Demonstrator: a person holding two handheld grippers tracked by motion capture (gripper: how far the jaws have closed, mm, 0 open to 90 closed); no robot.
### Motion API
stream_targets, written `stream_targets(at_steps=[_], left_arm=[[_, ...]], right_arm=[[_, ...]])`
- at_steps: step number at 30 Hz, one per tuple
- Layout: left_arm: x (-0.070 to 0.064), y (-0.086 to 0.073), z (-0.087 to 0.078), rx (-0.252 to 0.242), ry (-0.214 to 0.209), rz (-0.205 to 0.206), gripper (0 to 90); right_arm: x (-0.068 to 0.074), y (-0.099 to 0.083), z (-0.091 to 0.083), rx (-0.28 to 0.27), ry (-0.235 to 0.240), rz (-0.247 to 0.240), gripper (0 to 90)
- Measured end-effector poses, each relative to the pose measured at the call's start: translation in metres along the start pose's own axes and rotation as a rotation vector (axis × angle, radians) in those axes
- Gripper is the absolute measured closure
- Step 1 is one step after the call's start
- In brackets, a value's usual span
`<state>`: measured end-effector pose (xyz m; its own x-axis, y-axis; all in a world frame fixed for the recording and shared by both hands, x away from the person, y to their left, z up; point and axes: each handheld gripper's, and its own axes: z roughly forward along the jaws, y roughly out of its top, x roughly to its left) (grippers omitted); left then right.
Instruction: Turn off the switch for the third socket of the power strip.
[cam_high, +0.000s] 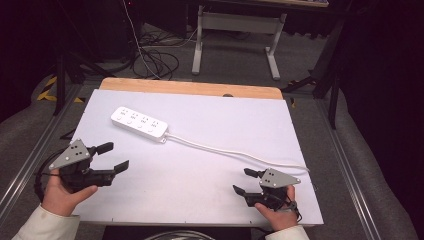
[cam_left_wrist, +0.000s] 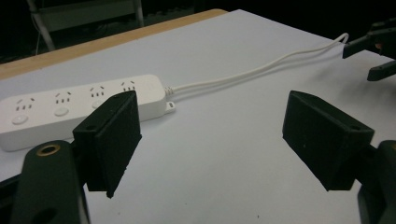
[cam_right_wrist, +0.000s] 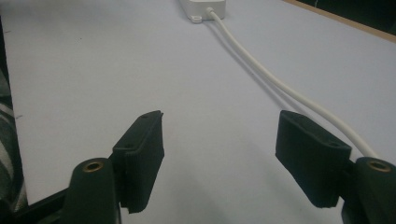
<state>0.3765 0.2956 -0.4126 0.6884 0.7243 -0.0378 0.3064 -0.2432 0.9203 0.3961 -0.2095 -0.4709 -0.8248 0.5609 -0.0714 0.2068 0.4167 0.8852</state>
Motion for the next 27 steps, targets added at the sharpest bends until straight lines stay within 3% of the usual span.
stream_targets(at_steps=[5,7,10,15,20,27], left_arm=[[-0.002,-0.016,0.003,0.020,-0.028,-0.038,19.6],[-0.003,-0.019,0.005,0.024,-0.032,-0.041,19.2],[-0.006,-0.028,0.008,0.034,-0.054,-0.012,17.8],[-0.008,-0.038,0.009,0.010,-0.097,-0.026,16.9],[-0.007,-0.052,0.011,-0.003,-0.109,-0.067,16.9],[-0.006,-0.065,0.014,0.036,-0.083,-0.049,17.1]], right_arm=[[0.000,0.000,0.000,0.000,0.002,-0.002,32.9],[0.000,0.000,0.000,-0.003,0.004,0.001,32.9],[0.000,0.000,-0.001,-0.006,0.007,0.003,32.8],[0.001,0.000,-0.001,0.000,0.015,0.003,32.8],[0.001,0.000,-0.001,0.000,0.018,0.000,32.8],[0.001,0.000,0.000,0.005,0.025,0.001,32.8]])
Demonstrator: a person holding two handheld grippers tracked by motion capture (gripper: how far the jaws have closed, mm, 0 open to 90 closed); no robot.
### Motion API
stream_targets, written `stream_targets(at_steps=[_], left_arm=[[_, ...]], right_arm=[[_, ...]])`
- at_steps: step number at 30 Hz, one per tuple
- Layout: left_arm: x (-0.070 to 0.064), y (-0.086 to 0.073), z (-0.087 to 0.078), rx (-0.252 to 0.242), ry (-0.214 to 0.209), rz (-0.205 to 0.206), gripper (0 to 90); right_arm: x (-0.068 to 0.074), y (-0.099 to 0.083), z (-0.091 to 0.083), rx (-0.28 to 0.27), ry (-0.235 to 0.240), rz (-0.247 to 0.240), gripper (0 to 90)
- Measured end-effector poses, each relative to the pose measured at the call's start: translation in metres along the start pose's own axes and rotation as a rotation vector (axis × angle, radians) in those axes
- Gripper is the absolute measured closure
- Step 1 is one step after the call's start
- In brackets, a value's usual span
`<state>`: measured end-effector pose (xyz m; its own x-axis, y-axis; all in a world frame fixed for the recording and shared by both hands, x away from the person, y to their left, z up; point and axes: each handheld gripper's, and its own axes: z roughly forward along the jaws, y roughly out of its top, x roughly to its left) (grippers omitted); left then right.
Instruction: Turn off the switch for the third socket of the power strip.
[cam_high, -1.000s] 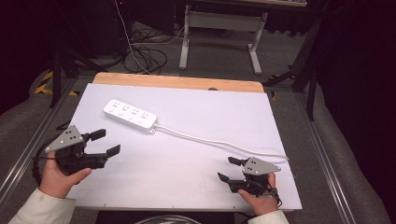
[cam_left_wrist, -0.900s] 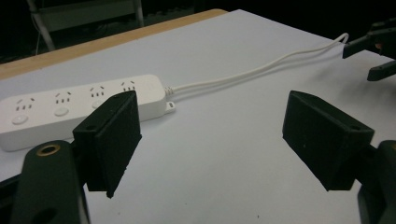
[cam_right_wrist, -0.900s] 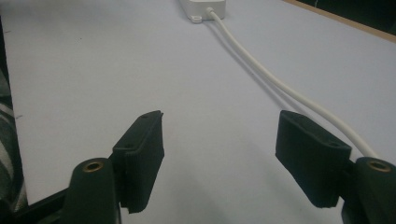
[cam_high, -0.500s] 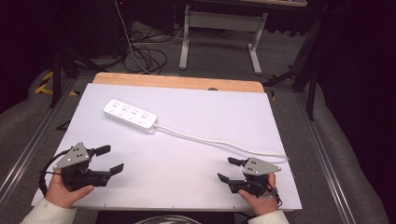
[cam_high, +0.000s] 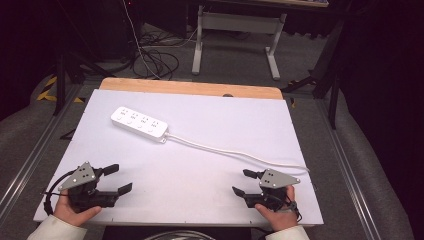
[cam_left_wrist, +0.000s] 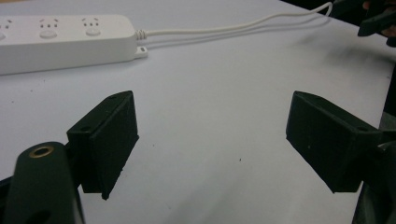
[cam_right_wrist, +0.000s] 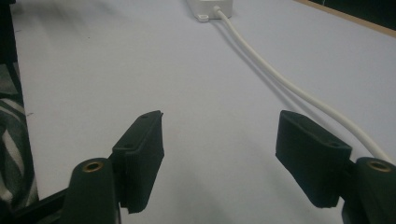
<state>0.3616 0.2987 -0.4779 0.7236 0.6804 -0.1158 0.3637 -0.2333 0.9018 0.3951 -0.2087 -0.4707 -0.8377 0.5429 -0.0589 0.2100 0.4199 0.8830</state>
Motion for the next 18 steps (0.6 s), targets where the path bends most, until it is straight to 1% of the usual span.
stream_targets(at_steps=[1,2,5,6,8,9,11,12,13,15,16,18], left_arm=[[-0.0006,-0.0038,0.0021,0.034,0.008,0.022,16.9],[-0.0008,-0.0052,0.0026,0.050,0.013,0.034,16.9],[-0.0019,-0.0065,0.0023,0.054,0.007,0.030,16.9],[-0.0029,-0.0068,0.0021,0.050,0.004,0.023,17.1],[-0.0026,-0.0068,0.0023,0.055,0.011,0.033,17.2],[-0.0028,-0.0070,0.0031,0.054,0.006,0.015,17.1],[-0.0017,-0.0069,0.0036,0.054,0.007,0.012,17.1],[0.0005,-0.0061,0.0041,0.042,0.012,-0.010,17.2],[0.0015,-0.0058,0.0036,0.034,0.013,-0.019,17.2],[0.0027,-0.0055,0.0026,0.027,0.016,-0.020,17.2],[0.0026,-0.0058,0.0010,0.014,0.013,-0.032,17.2],[0.0027,-0.0059,0.0000,0.013,0.015,-0.028,17.6]], right_arm=[[-0.0001,0.0000,0.0000,0.001,0.000,0.000,32.8],[-0.0002,-0.0001,0.0000,0.001,0.000,0.001,32.8],[-0.0003,-0.0003,0.0004,0.004,0.002,0.000,32.8],[-0.0002,-0.0004,0.0005,0.006,0.002,0.000,32.8],[-0.0001,-0.0004,0.0006,0.008,0.002,-0.001,32.8],[-0.0001,-0.0004,0.0007,0.009,0.002,-0.002,32.8],[0.0001,-0.0004,0.0010,0.010,0.003,-0.002,32.8],[0.0001,-0.0004,0.0010,0.011,0.003,-0.002,32.8],[0.0000,-0.0004,0.0011,0.011,0.002,-0.001,32.8],[-0.0006,-0.0004,0.0013,0.012,0.001,0.000,32.8],[-0.0007,-0.0004,0.0013,0.014,-0.001,0.000,32.7],[-0.0006,-0.0005,0.0011,0.014,-0.001,0.001,32.8]])
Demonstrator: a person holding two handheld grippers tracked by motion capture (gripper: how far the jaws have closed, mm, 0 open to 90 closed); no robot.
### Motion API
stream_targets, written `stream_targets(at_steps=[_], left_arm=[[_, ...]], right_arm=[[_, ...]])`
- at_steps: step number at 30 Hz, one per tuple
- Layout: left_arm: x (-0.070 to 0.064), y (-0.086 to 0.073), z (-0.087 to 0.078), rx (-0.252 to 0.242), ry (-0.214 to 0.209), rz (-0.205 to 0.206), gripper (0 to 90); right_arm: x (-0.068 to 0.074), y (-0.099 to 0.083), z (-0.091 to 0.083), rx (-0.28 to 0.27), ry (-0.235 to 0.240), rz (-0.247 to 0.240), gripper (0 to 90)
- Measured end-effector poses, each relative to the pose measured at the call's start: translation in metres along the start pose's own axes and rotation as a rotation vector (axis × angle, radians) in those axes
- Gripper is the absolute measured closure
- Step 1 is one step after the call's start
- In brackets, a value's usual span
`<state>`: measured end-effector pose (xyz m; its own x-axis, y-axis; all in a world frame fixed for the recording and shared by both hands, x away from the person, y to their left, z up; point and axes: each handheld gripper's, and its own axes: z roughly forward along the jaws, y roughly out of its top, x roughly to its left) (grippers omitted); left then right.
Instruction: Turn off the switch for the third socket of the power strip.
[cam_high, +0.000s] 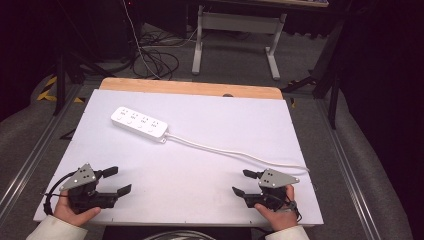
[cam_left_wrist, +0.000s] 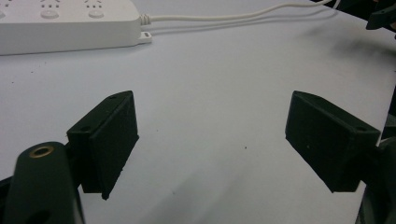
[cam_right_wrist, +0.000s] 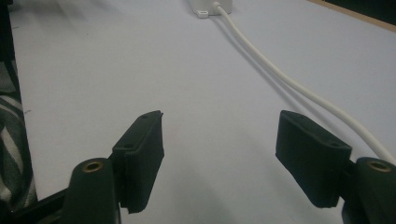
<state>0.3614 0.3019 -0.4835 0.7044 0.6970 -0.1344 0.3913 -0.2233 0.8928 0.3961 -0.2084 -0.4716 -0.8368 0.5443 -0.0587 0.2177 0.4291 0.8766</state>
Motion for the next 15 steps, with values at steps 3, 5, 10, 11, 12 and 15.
stream_targets(at_steps=[3,5,10,11,12,15], left_arm=[[0.0001,0.0003,-0.0007,-0.008,0.003,0.003,17.6],[-0.0003,0.0004,-0.0002,-0.006,0.006,0.007,17.6],[-0.0004,0.0010,-0.0025,0.006,0.034,0.013,17.9],[-0.0004,0.0010,-0.0025,0.006,0.034,0.013,18.1],[-0.0001,0.0012,-0.0031,0.006,0.039,0.009,18.1],[-0.0004,0.0014,-0.0035,0.003,0.035,0.000,18.1]], right_arm=[[-0.0001,-0.0001,0.0001,-0.001,0.001,0.003,32.8],[-0.0003,-0.0002,0.0003,0.003,0.001,0.000,32.8],[-0.0005,-0.0005,0.0005,0.005,0.001,0.004,32.8],[-0.0005,-0.0005,0.0004,0.004,0.002,0.004,32.8],[-0.0005,-0.0004,0.0003,0.003,0.001,0.004,32.8],[-0.0005,-0.0004,0.0006,0.004,0.001,0.003,32.8]])
